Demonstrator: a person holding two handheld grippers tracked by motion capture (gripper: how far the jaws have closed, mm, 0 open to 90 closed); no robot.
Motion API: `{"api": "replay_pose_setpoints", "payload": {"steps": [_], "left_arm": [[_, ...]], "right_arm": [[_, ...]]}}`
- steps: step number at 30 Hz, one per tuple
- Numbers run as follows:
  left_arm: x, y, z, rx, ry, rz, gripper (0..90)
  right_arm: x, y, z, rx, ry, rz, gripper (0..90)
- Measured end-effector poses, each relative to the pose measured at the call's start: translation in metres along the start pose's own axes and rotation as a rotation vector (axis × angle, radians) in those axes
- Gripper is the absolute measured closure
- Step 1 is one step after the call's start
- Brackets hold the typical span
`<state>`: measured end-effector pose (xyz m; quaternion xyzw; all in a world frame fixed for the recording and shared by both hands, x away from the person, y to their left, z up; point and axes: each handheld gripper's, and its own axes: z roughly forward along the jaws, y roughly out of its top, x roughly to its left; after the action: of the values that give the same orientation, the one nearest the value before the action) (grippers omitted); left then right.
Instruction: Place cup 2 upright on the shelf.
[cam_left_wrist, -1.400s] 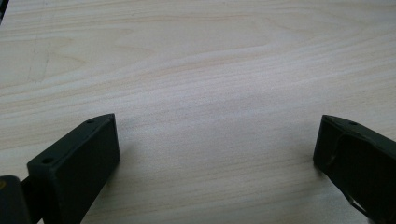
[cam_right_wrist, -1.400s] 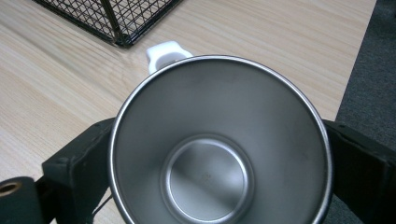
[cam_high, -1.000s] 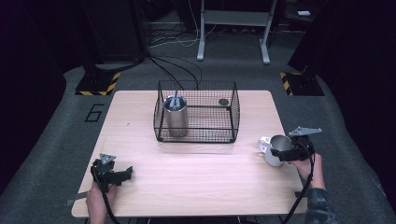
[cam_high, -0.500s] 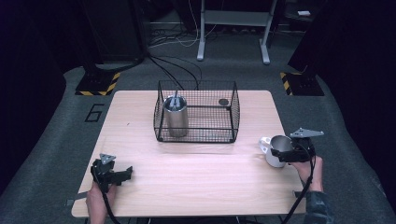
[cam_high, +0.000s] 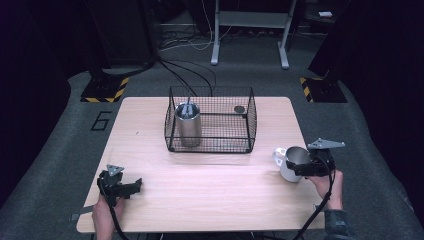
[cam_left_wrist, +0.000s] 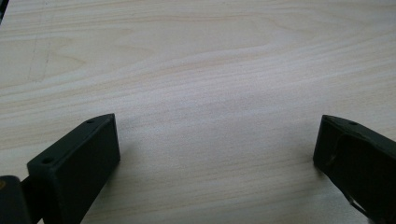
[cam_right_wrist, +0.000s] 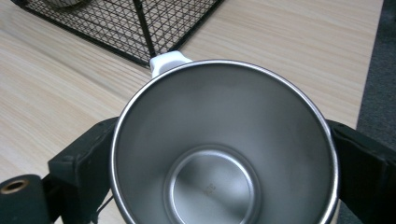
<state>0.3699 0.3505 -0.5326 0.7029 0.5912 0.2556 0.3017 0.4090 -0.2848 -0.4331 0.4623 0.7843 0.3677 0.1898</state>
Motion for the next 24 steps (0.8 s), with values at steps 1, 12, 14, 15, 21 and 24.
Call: {"api": "replay_pose_setpoints", "payload": {"steps": [1, 12, 14, 15, 21, 24], "left_arm": [[0.0, 0.0, 0.0, 0.005, 0.0, 0.001, 0.5], [0.0, 0.0, 0.0, 0.005, 0.0, 0.001, 0.5], [0.0, 0.0, 0.0, 0.005, -0.001, 0.001, 0.5], [0.0, 0.0, 0.0, 0.001, 0.0, 0.001, 0.5], [0.0, 0.0, 0.0, 0.005, -0.001, 0.001, 0.5], [0.0, 0.0, 0.0, 0.005, -0.001, 0.001, 0.5]], "right_arm": [[0.001, 0.001, 0.0, 0.0, 0.003, -0.006, 5.8], [0.022, 0.009, -0.002, 0.001, 0.037, -0.024, 5.8], [0.025, 0.01, -0.002, -0.003, 0.049, -0.029, 5.8], [0.027, 0.011, -0.002, -0.007, 0.053, -0.028, 5.8], [0.038, 0.016, 0.002, -0.014, 0.067, -0.047, 5.8], [0.044, 0.018, 0.003, -0.007, 0.077, -0.059, 5.9]]}}
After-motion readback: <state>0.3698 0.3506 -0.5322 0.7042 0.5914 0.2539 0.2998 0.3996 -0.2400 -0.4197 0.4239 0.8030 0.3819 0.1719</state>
